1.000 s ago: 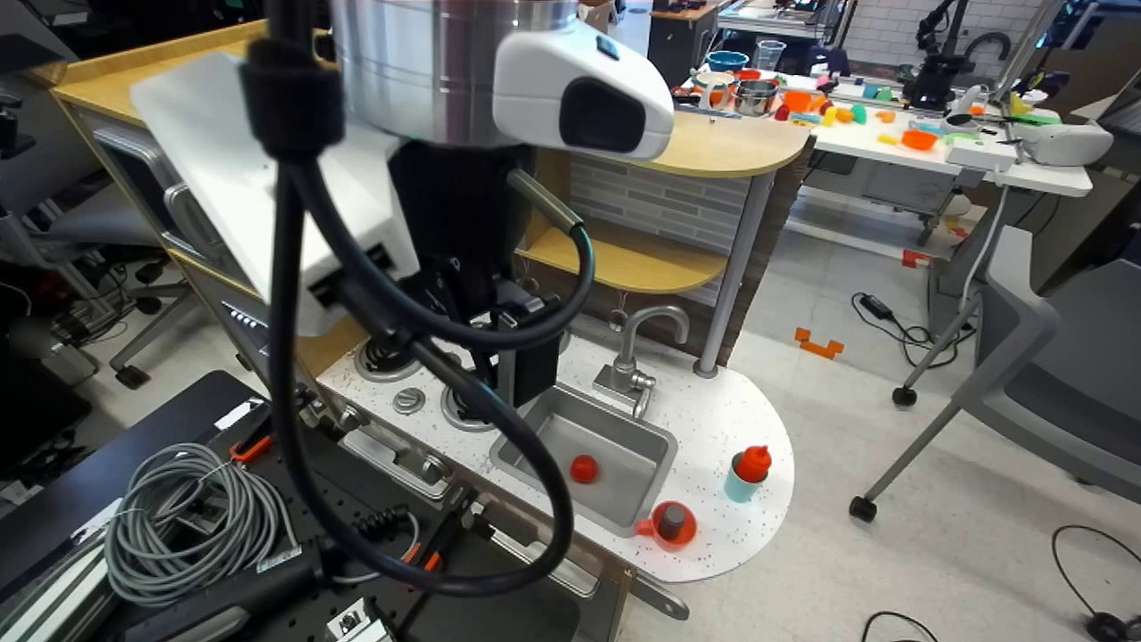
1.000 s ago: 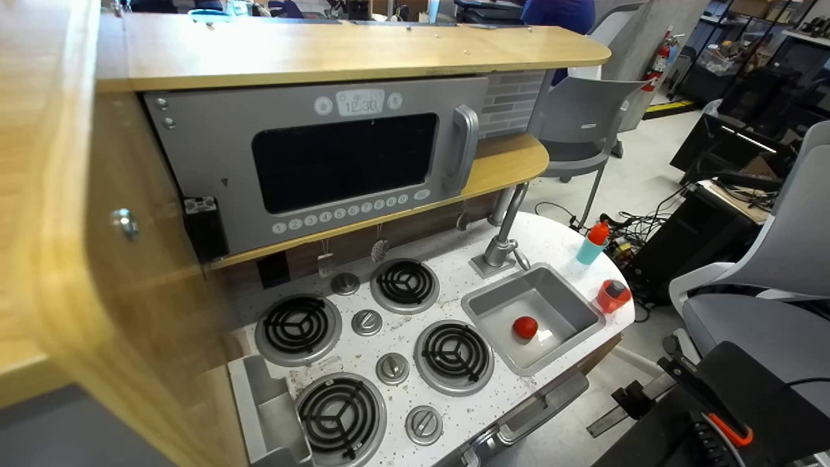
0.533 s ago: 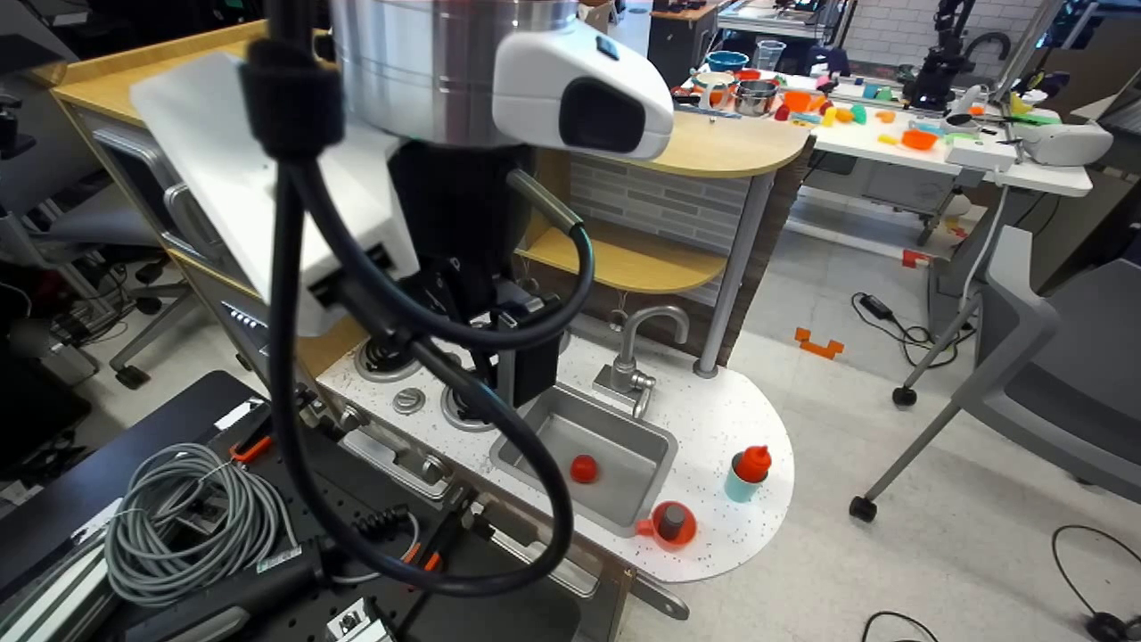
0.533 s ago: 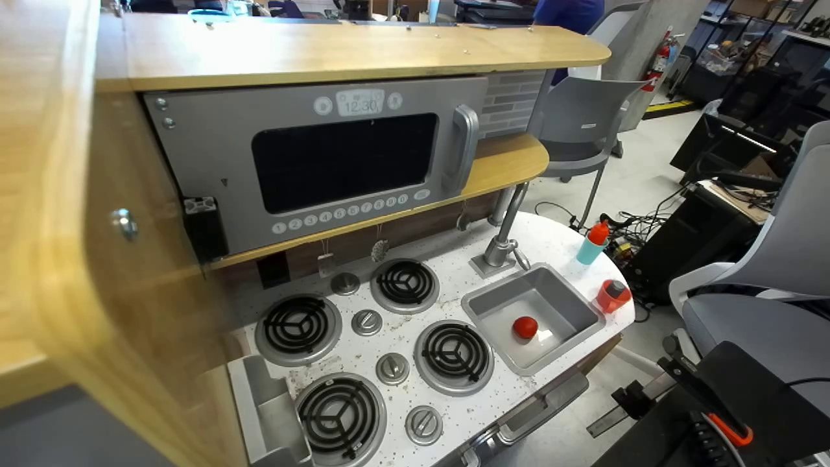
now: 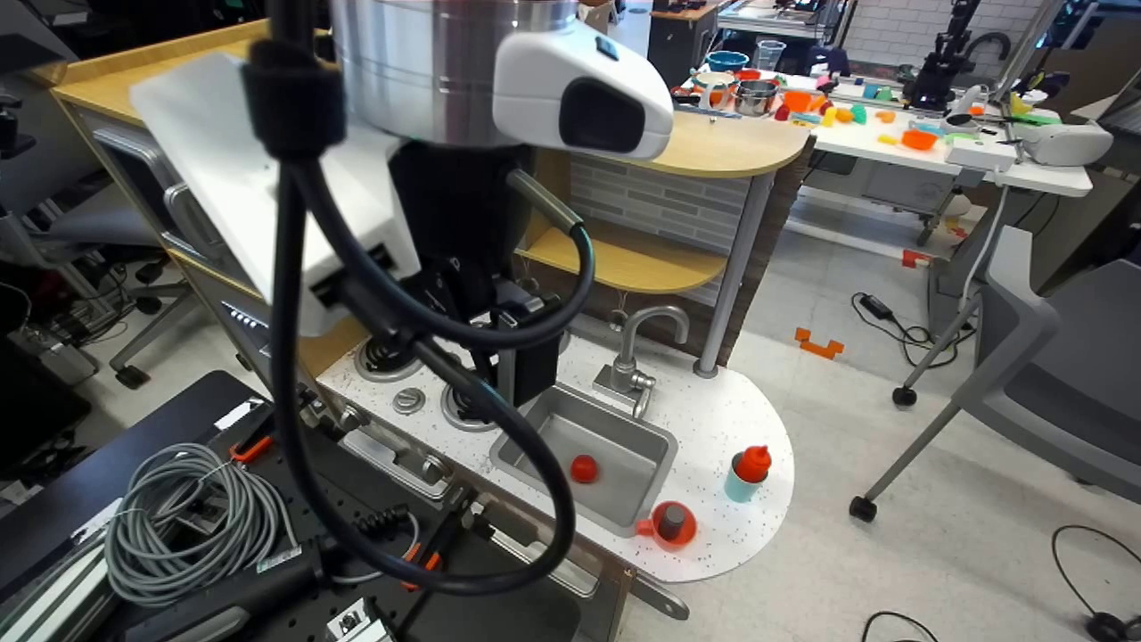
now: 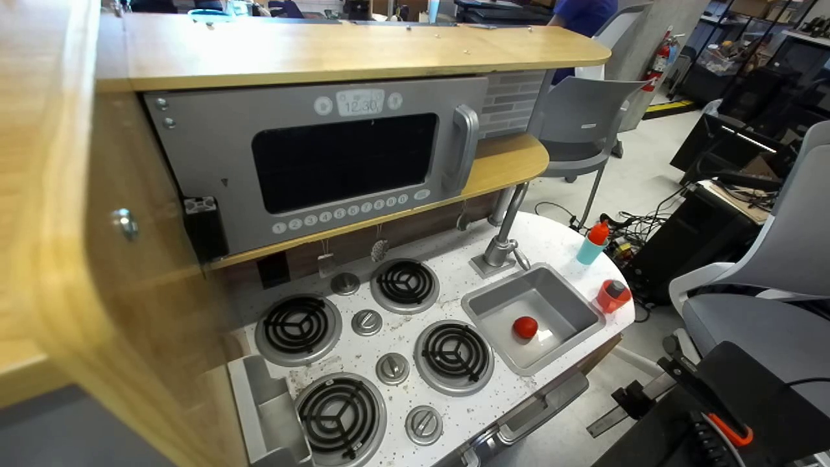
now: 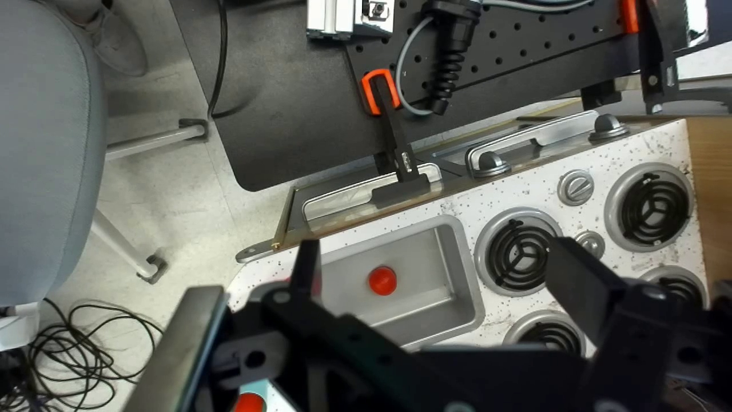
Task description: Remove the red object from the sink and place it on the right side of the counter
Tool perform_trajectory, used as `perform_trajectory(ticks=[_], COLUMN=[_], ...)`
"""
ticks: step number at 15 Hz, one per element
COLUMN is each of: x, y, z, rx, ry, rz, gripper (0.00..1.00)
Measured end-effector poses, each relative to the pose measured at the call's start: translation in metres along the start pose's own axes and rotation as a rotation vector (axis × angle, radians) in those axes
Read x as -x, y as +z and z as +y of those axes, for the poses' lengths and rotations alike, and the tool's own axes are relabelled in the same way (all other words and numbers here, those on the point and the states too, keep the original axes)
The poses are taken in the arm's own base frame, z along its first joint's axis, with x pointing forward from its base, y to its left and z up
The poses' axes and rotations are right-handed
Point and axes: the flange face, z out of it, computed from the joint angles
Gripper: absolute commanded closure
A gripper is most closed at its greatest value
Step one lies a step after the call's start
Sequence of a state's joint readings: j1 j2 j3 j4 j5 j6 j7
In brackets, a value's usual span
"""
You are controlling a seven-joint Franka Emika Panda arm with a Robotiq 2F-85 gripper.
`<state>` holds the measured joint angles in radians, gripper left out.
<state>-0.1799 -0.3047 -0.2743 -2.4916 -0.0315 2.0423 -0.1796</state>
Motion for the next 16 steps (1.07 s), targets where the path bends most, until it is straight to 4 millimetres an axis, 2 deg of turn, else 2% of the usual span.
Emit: perform_trajectory(ticks=[6, 8, 16], x=[-0.008, -0.018, -0.077], y=[0.0, 0.018, 0.117], z=[0.001, 0.001, 0.001], rx=[0.015, 0.031, 0.07], ry=[-0.058, -0.084, -0.209], rz=[0.064, 0.092, 0.105], gripper=[0.0, 0.0, 0.0])
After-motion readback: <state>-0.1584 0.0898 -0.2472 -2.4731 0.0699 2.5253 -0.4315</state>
